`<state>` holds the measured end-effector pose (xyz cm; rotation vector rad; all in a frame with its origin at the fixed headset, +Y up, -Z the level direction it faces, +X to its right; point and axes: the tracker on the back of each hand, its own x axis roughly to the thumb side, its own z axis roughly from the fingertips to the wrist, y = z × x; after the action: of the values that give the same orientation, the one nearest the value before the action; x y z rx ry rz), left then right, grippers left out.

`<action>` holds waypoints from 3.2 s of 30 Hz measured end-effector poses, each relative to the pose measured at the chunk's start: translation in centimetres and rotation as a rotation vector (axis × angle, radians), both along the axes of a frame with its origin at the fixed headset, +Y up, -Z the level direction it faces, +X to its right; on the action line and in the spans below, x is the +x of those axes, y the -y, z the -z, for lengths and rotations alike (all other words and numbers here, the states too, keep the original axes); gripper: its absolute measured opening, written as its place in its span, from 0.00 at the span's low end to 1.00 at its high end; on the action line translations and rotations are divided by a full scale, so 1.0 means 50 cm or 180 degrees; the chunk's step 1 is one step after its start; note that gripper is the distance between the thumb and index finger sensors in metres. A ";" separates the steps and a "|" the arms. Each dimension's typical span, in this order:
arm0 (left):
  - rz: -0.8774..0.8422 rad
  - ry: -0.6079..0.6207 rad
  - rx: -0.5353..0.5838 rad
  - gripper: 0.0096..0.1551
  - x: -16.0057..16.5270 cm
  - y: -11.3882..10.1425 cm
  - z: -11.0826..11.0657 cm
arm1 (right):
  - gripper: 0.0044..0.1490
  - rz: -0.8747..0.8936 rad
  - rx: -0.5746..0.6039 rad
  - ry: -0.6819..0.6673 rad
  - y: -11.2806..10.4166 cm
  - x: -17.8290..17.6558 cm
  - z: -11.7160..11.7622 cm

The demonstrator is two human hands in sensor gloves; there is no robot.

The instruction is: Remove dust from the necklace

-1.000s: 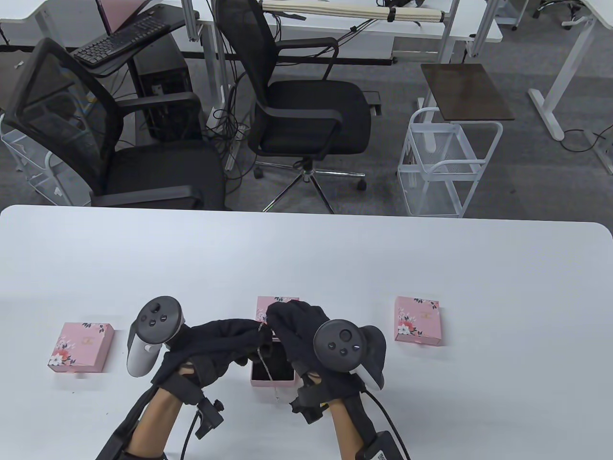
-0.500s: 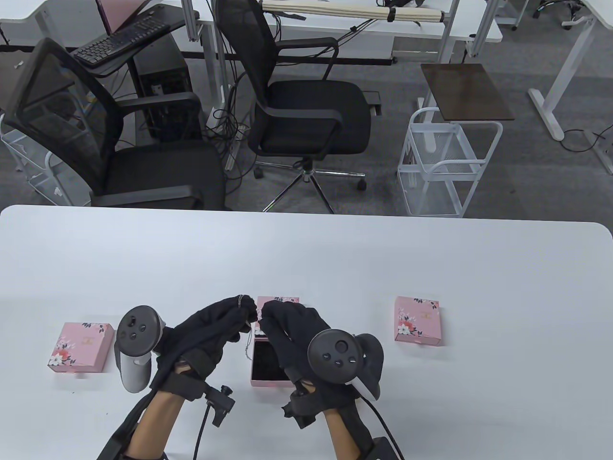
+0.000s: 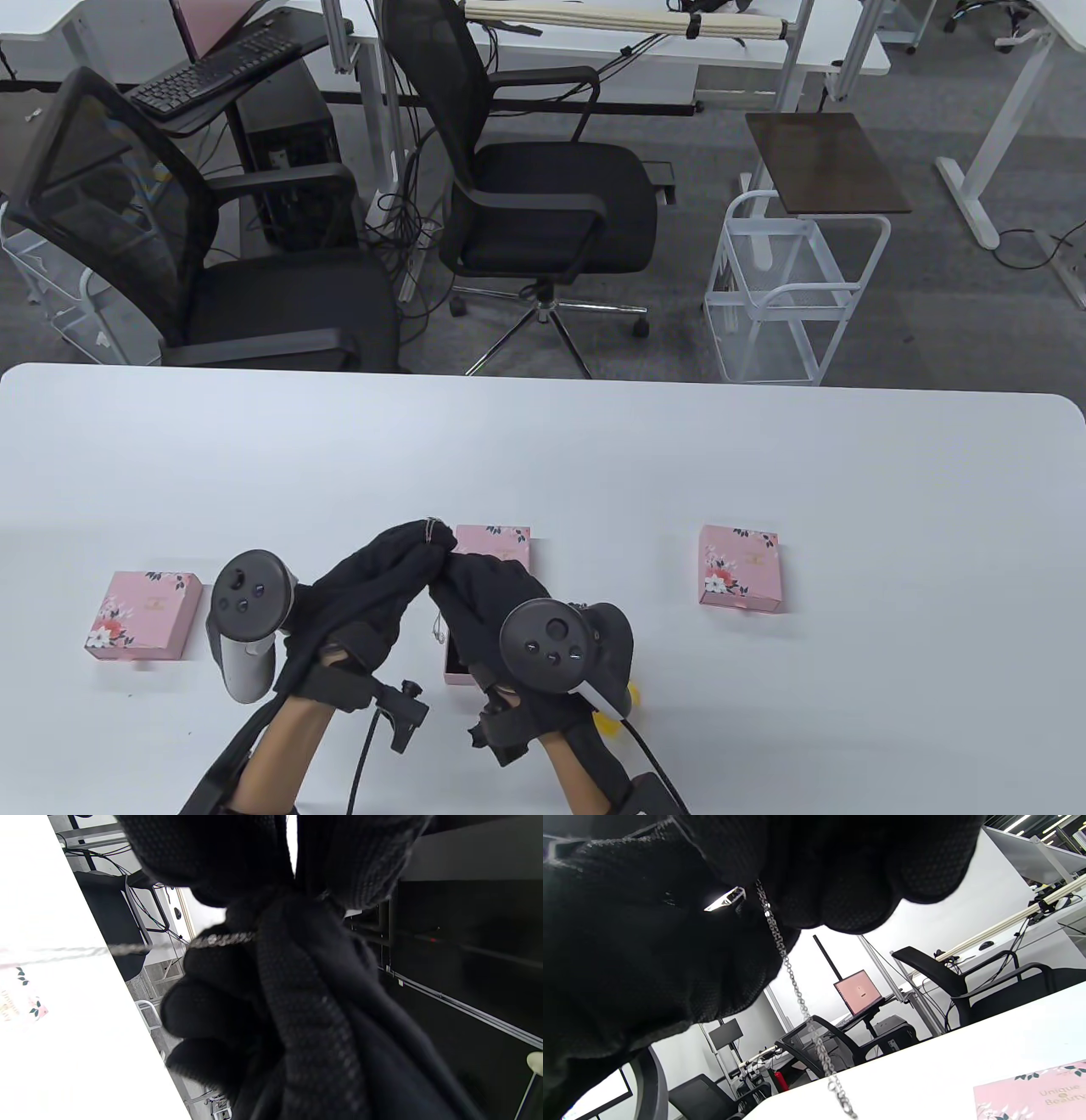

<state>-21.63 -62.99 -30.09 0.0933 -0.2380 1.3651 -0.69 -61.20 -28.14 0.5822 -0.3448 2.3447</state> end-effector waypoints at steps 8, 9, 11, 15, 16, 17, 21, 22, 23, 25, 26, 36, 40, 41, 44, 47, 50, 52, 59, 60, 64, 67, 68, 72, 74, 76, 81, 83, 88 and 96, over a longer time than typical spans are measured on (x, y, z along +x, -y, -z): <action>0.0086 -0.0353 0.0198 0.20 -0.046 -0.018 -0.001 | 0.20 -0.0113 -0.0124 -0.0098 0.018 -0.011 0.007; 0.0124 -0.0424 0.0262 0.20 -0.052 -0.022 -0.002 | 0.20 -0.0128 -0.0151 -0.0118 0.021 -0.013 0.009; 0.0190 -0.0514 0.0337 0.20 -0.061 -0.029 -0.005 | 0.21 -0.0151 -0.0171 -0.0126 0.024 -0.016 0.009; 0.0369 -0.0665 0.0479 0.21 -0.070 -0.041 -0.013 | 0.21 -0.0164 -0.0189 -0.0176 0.028 -0.025 0.007; 0.0417 -0.0724 0.0540 0.21 -0.070 -0.044 -0.016 | 0.21 -0.0172 -0.0193 -0.0185 0.029 -0.027 0.007; 0.0469 -0.0770 0.0585 0.21 -0.071 -0.047 -0.018 | 0.21 -0.0176 -0.0195 -0.0192 0.029 -0.028 0.006; 0.0710 -0.0959 0.0803 0.20 -0.071 -0.057 -0.028 | 0.21 -0.0183 -0.0220 -0.0236 0.030 -0.032 0.004; 0.0709 -0.0978 0.0838 0.20 -0.071 -0.059 -0.030 | 0.21 -0.0182 -0.0221 -0.0241 0.030 -0.032 0.004; 0.0686 -0.1011 0.0872 0.20 -0.071 -0.060 -0.032 | 0.21 -0.0185 -0.0221 -0.0247 0.031 -0.032 0.004; 0.0635 -0.1016 0.0855 0.19 -0.073 -0.061 -0.033 | 0.21 -0.0202 -0.0209 -0.0242 0.030 -0.031 0.004; 0.0612 -0.1009 0.0848 0.19 -0.074 -0.061 -0.034 | 0.20 -0.0200 -0.0207 -0.0240 0.030 -0.031 0.004; 0.0758 -0.0982 0.0956 0.18 -0.058 -0.071 -0.046 | 0.20 -0.0278 -0.0316 -0.0238 0.035 -0.027 0.010; 0.0768 -0.0785 0.0976 0.18 -0.043 -0.076 -0.050 | 0.23 -0.0355 -0.0454 -0.0207 0.040 -0.013 0.017; 0.0746 -0.0773 0.0978 0.18 -0.042 -0.076 -0.051 | 0.24 -0.0383 -0.0468 -0.0194 0.041 -0.010 0.019; 0.0709 -0.0640 0.0930 0.18 -0.041 -0.075 -0.048 | 0.29 -0.0561 -0.0544 0.0003 0.047 0.027 0.033; 0.0646 -0.0606 0.0886 0.18 -0.041 -0.072 -0.046 | 0.30 -0.0897 -0.0623 0.0216 0.057 0.076 0.042; 0.0587 -0.0586 0.0848 0.18 -0.040 -0.070 -0.044 | 0.31 -0.1354 -0.0689 0.0468 0.082 0.133 0.040; 0.0580 -0.0543 0.0822 0.18 -0.037 -0.070 -0.044 | 0.32 -0.1733 -0.0842 0.0593 0.114 0.169 0.037; 0.0561 -0.0475 0.0798 0.19 -0.027 -0.069 -0.045 | 0.42 -0.2535 -0.1586 0.0511 0.232 0.198 0.031; 0.0558 -0.0471 0.0798 0.19 -0.026 -0.069 -0.046 | 0.44 -0.2634 -0.1642 0.0489 0.250 0.192 0.032; 0.0557 -0.0443 0.0790 0.19 -0.025 -0.067 -0.046 | 0.43 -0.2964 -0.1620 0.0591 0.292 0.168 0.038; 0.0552 -0.0424 0.0783 0.19 -0.023 -0.066 -0.046 | 0.34 -0.2855 -0.1353 0.0655 0.288 0.158 0.041; 0.0551 -0.0421 0.0779 0.19 -0.023 -0.066 -0.045 | 0.32 -0.2804 -0.1342 0.0640 0.284 0.159 0.042; 0.0551 -0.0376 0.0732 0.19 -0.024 -0.066 -0.043 | 0.30 -0.2101 -0.1075 0.0739 0.235 0.162 0.045; 0.0554 -0.0349 0.0695 0.19 -0.026 -0.065 -0.040 | 0.31 -0.1566 -0.0927 0.0716 0.196 0.159 0.043; 0.0522 -0.0352 0.0677 0.19 -0.027 -0.063 -0.038 | 0.31 -0.0962 -0.0765 0.0661 0.156 0.152 0.038; 0.0532 -0.0321 0.0623 0.19 -0.022 -0.058 -0.034 | 0.32 0.0339 -0.0359 0.0293 0.072 0.116 0.027; 0.0519 -0.0317 0.0607 0.19 -0.019 -0.055 -0.032 | 0.32 0.0687 -0.0318 0.0068 0.050 0.097 0.027; 0.0472 -0.0341 0.0572 0.19 -0.013 -0.048 -0.029 | 0.33 0.1070 -0.0331 -0.0386 0.014 0.050 0.023; 0.0447 -0.0290 0.0498 0.20 0.001 -0.042 -0.029 | 0.35 0.0998 -0.0233 -0.0348 0.021 0.016 0.016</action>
<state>-21.56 -60.89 -28.62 0.2643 -0.2697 1.1984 0.10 -62.24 -28.92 0.5739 -0.2769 2.0081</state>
